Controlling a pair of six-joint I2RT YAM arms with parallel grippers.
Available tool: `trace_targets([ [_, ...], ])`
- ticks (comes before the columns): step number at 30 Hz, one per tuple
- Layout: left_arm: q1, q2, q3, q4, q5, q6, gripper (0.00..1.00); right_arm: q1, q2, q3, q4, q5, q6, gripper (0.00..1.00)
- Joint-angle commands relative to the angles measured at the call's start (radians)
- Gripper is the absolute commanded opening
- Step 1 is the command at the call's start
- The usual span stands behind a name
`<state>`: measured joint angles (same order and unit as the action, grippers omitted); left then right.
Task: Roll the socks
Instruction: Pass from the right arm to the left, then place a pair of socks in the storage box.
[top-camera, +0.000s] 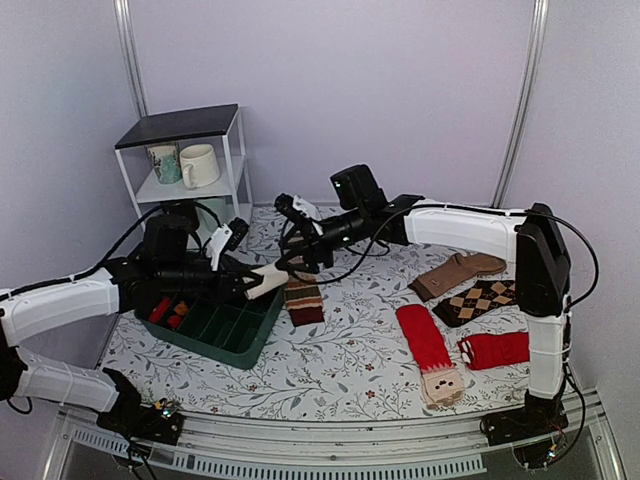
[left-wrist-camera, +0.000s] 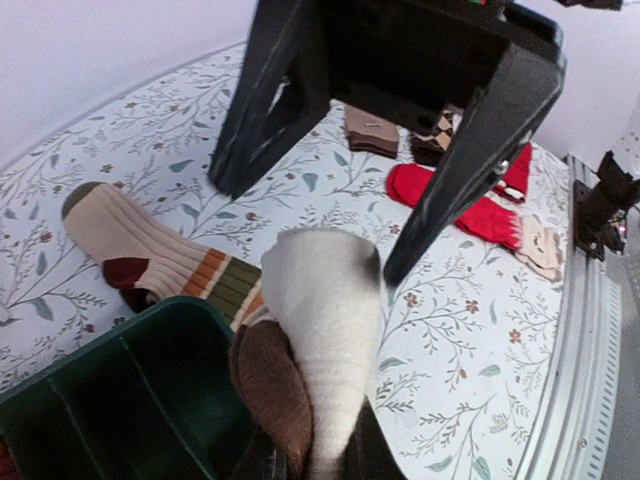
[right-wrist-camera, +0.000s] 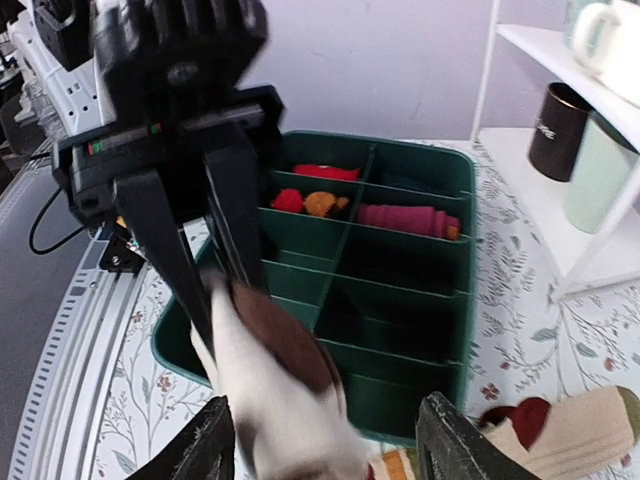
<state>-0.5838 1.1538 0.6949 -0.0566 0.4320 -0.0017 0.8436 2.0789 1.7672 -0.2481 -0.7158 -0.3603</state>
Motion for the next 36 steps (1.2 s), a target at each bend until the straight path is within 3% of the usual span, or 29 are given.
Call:
trace_targets([
  [1,0.022,-0.069,-0.012,-0.028,-0.167,-0.029,0.0,-0.074,-0.162,-0.138,0.257,-0.027,0.184,0.63],
  [6,0.023,-0.16,-0.102,-0.034,-0.447,-0.139,0.0,-0.122,-0.246,-0.285,0.386,-0.034,0.299,0.63],
  [10,0.025,-0.199,-0.194,0.015,-0.558,-0.232,0.0,-0.124,-0.251,-0.34,0.393,-0.075,0.314,0.62],
  [16,0.037,-0.14,-0.178,0.045,-0.604,-0.243,0.0,-0.124,-0.274,-0.411,0.425,-0.083,0.349,0.61],
  [22,0.123,-0.048,-0.144,0.06,-0.584,-0.262,0.0,-0.126,-0.302,-0.458,0.441,-0.079,0.356,0.6],
  [32,0.127,0.042,-0.151,0.183,-0.604,-0.256,0.0,-0.127,-0.316,-0.48,0.439,-0.089,0.356,0.6],
  [36,0.127,0.105,-0.107,0.153,-0.646,-0.25,0.0,-0.128,-0.315,-0.483,0.439,-0.095,0.356,0.59],
])
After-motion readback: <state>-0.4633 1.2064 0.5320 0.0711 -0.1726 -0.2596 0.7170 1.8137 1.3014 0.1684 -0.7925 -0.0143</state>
